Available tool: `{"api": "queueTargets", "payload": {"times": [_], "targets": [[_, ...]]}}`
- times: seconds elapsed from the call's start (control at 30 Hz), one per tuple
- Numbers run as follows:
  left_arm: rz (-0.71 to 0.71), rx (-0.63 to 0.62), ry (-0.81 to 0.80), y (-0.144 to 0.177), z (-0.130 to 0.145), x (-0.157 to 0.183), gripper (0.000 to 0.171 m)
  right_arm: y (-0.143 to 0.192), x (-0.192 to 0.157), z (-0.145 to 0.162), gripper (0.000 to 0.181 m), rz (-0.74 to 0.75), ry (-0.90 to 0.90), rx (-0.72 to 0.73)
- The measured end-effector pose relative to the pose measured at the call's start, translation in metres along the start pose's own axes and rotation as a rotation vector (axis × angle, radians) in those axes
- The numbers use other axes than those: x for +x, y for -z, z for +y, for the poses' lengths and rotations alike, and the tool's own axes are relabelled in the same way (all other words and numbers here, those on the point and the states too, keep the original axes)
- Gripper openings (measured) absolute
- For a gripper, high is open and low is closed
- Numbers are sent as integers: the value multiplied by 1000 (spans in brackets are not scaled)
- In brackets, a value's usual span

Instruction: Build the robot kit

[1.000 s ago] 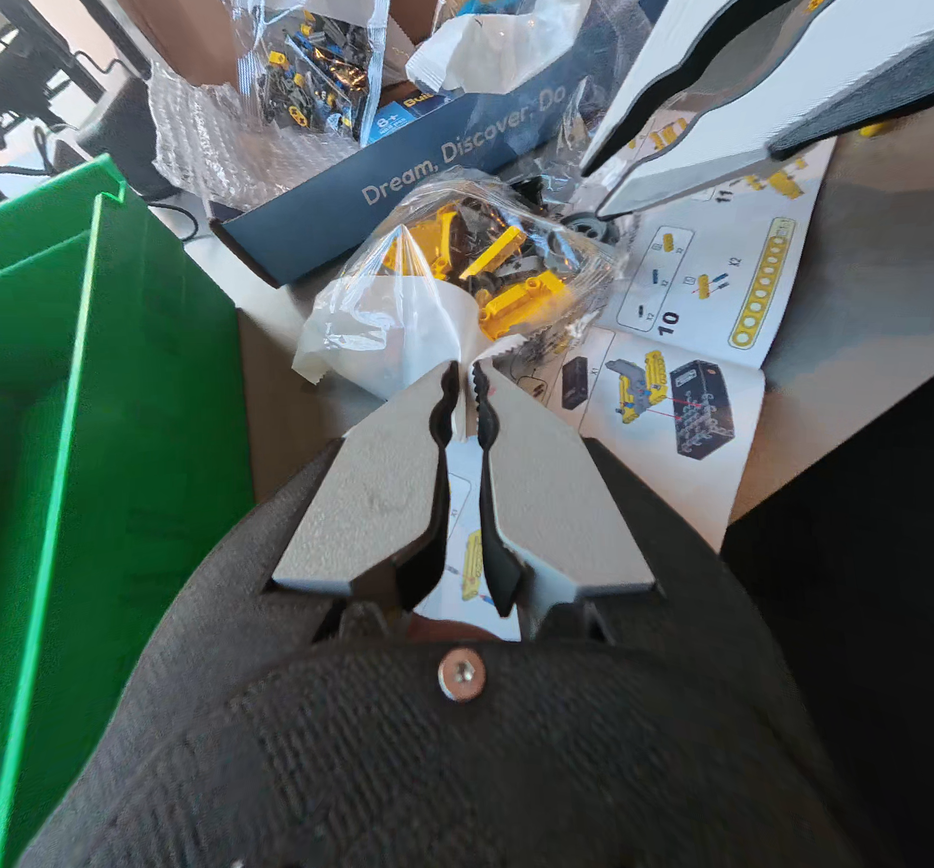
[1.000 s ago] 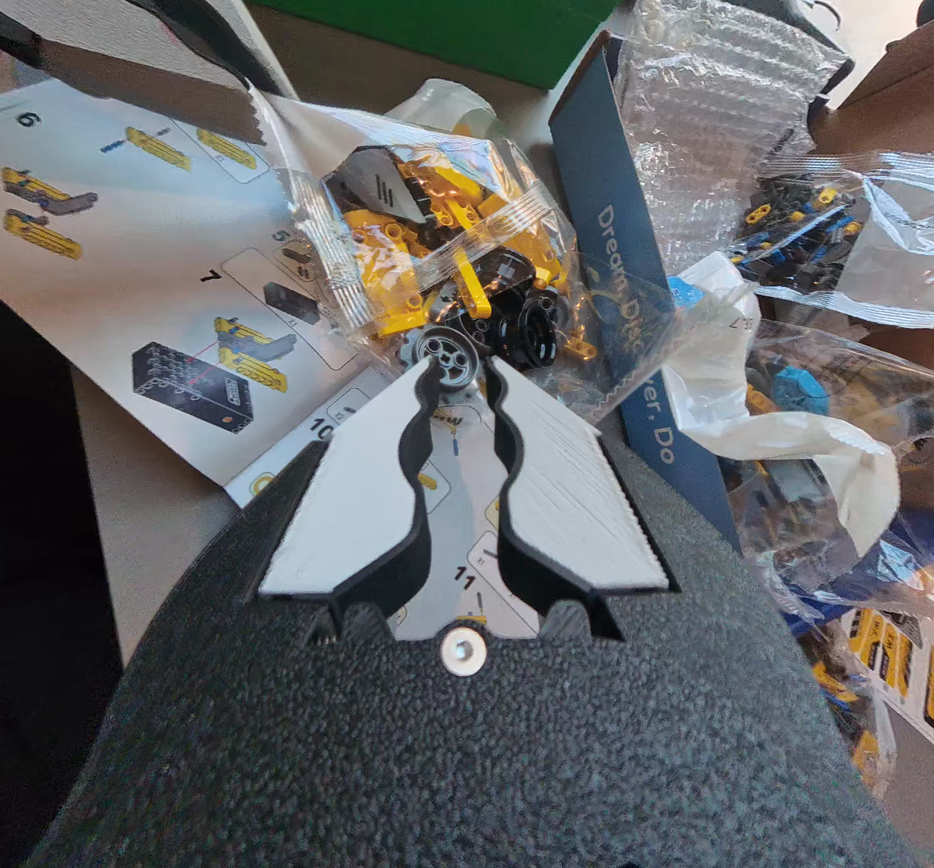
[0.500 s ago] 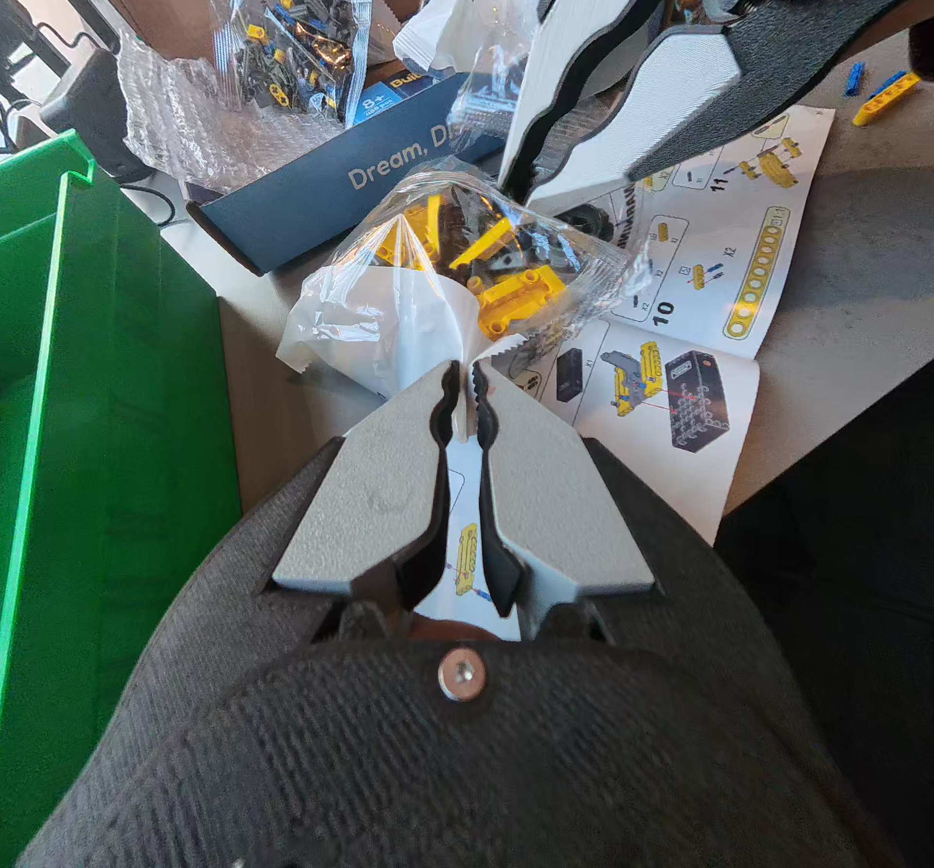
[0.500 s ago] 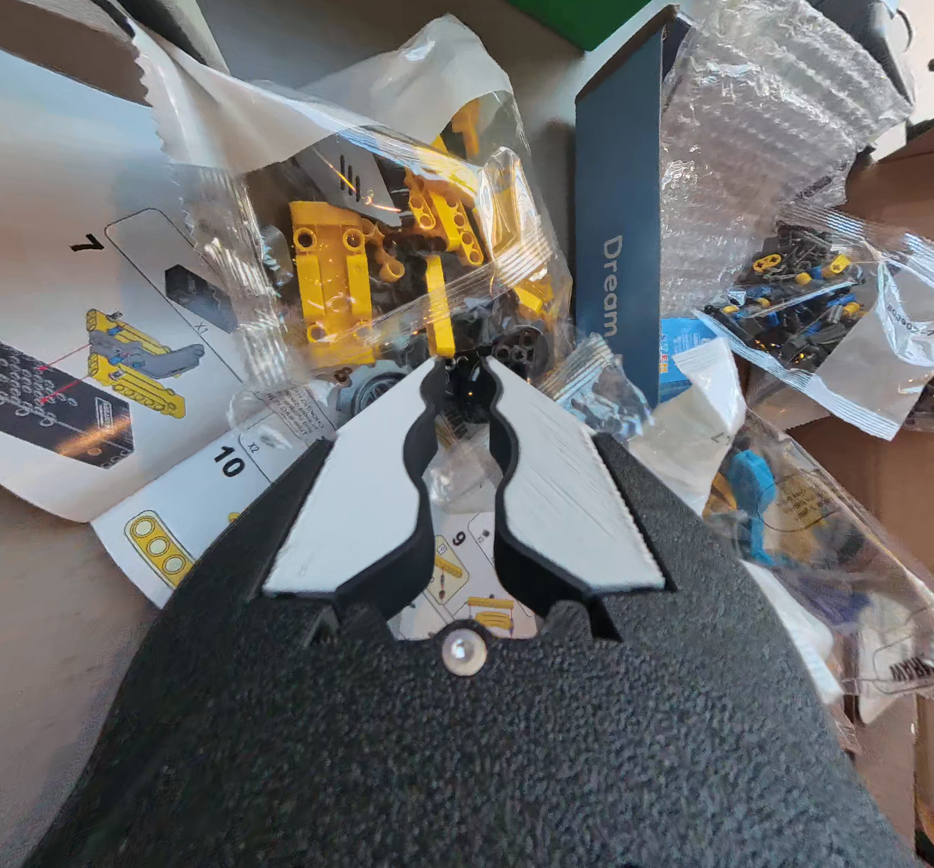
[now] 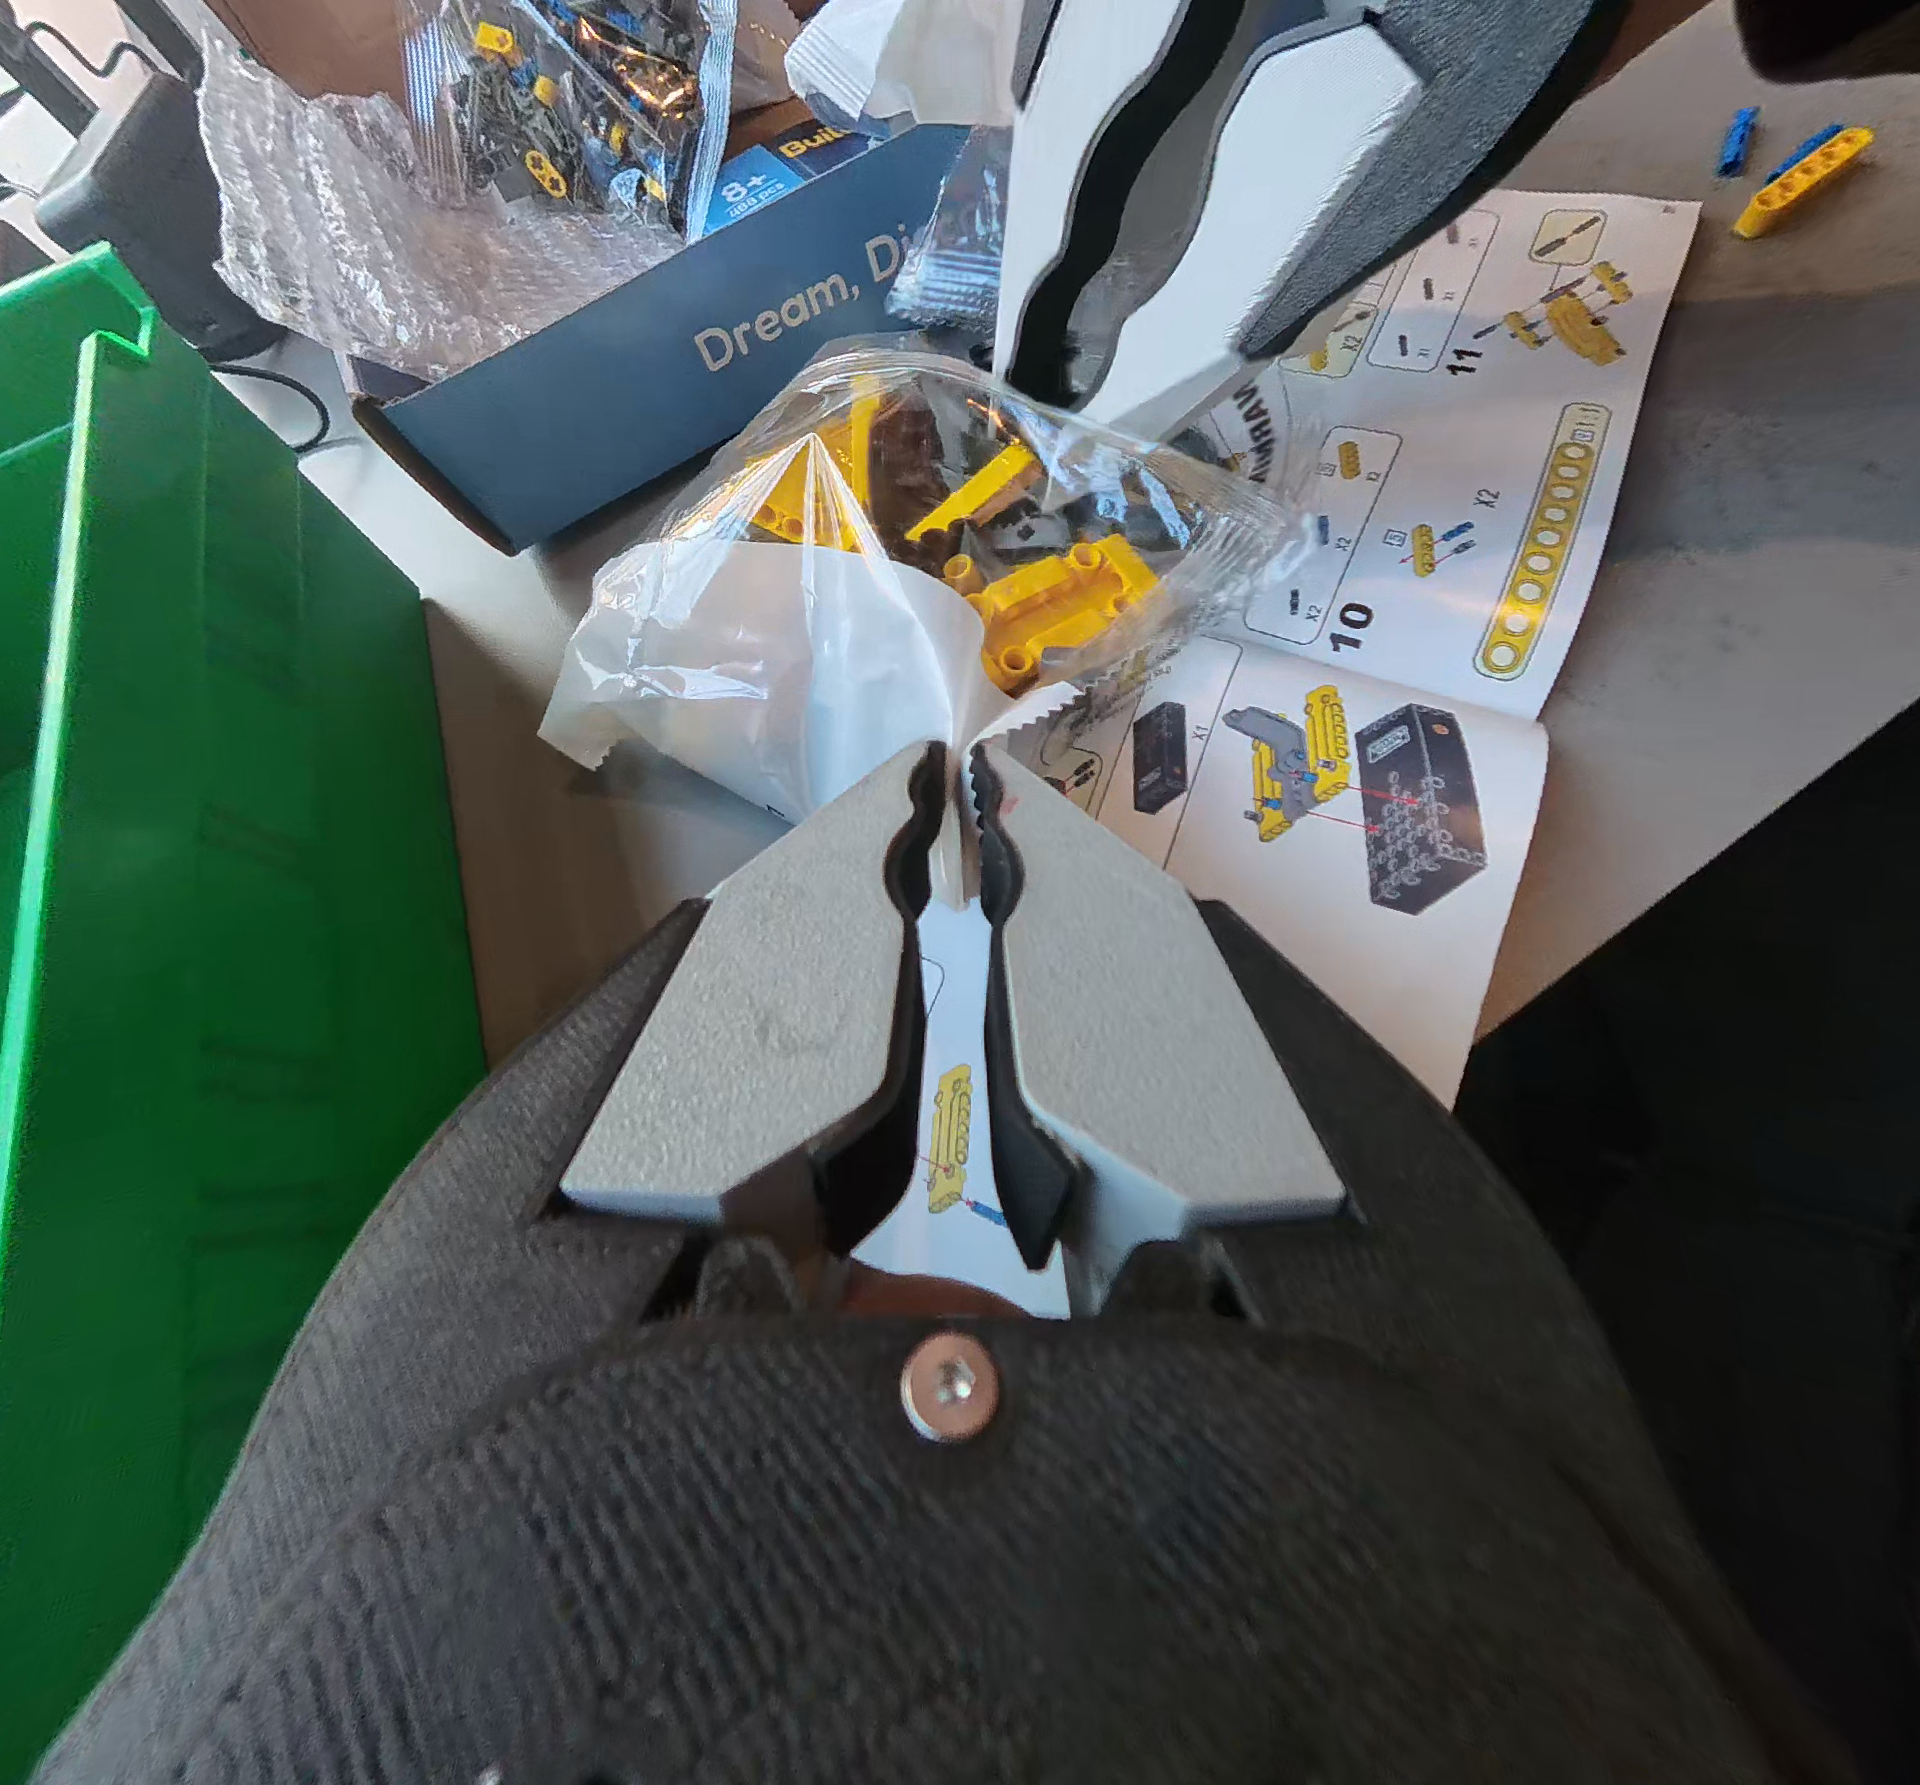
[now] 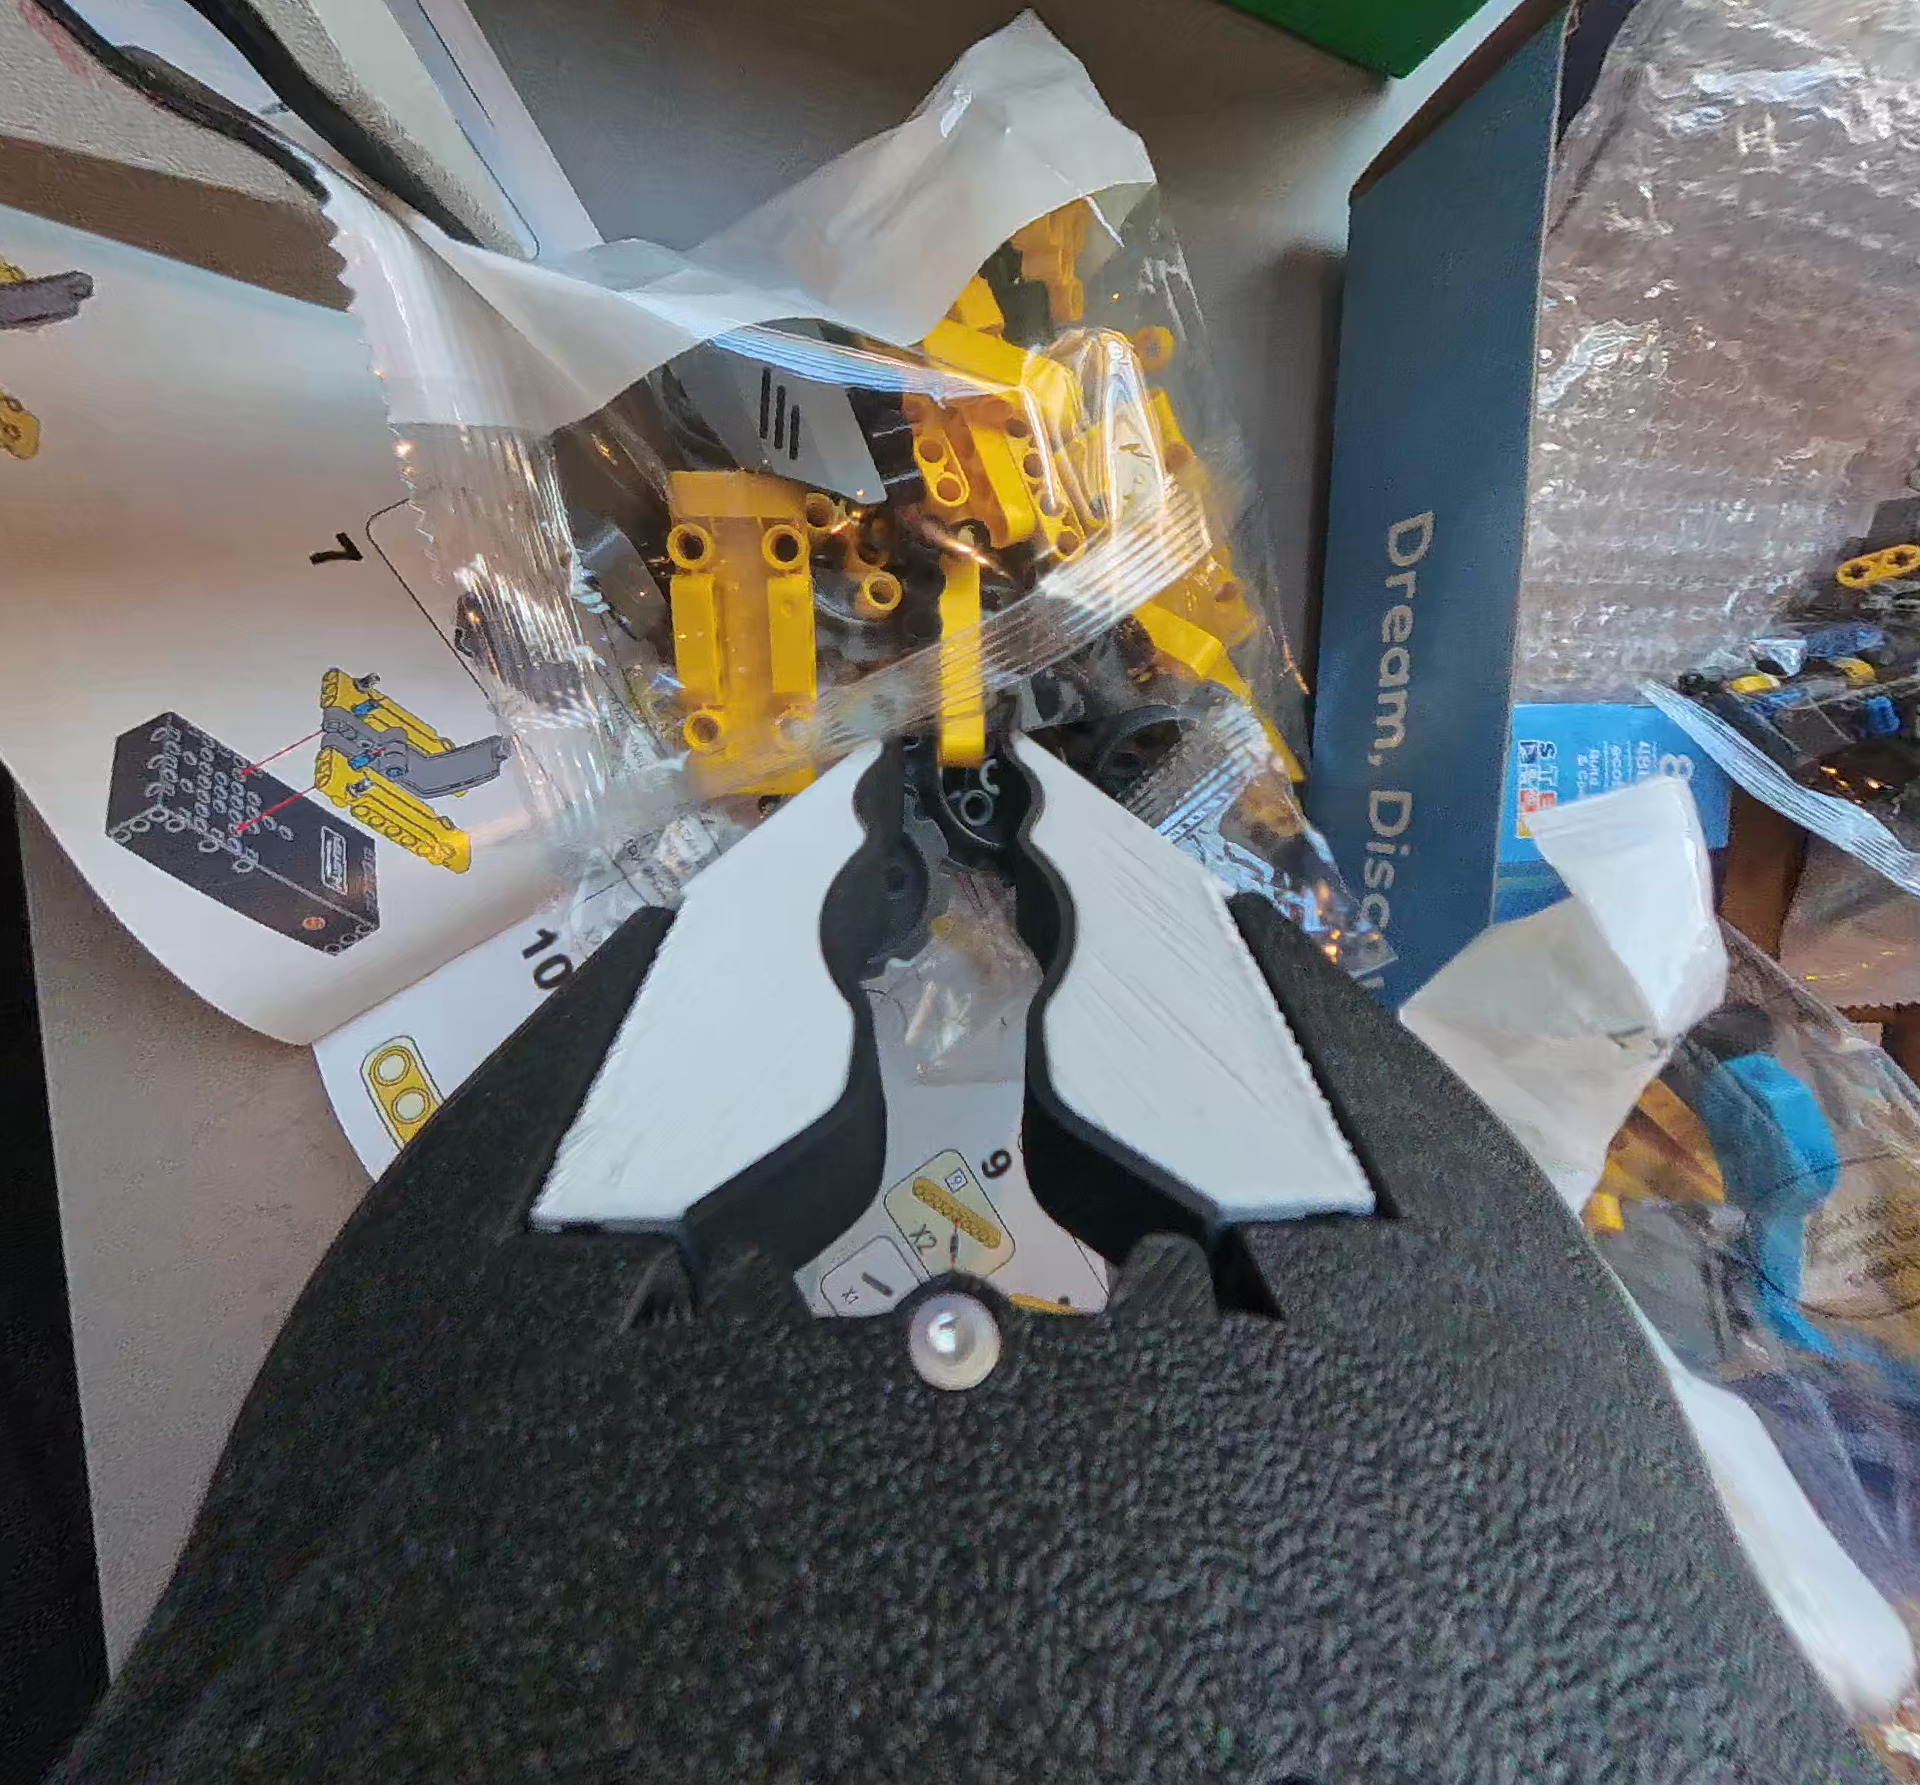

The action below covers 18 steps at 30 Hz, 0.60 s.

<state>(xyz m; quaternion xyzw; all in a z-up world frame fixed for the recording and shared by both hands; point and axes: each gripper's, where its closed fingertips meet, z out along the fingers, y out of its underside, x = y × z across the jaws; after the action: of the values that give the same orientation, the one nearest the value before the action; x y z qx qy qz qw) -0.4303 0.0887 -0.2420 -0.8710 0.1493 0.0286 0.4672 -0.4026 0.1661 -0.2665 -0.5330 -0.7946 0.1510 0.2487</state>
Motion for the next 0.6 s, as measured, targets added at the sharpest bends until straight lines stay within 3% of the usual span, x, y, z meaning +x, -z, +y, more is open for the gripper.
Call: {"api": "queueTargets", "payload": {"times": [0.27, 0.6], "targets": [[1, -1, 5, 0, 1, -1, 1, -4, 2, 0, 8, -34, -25, -3], [2, 3, 14, -1, 1, -3, 1, 29, 6, 9, 7, 86, -46, 36]]}}
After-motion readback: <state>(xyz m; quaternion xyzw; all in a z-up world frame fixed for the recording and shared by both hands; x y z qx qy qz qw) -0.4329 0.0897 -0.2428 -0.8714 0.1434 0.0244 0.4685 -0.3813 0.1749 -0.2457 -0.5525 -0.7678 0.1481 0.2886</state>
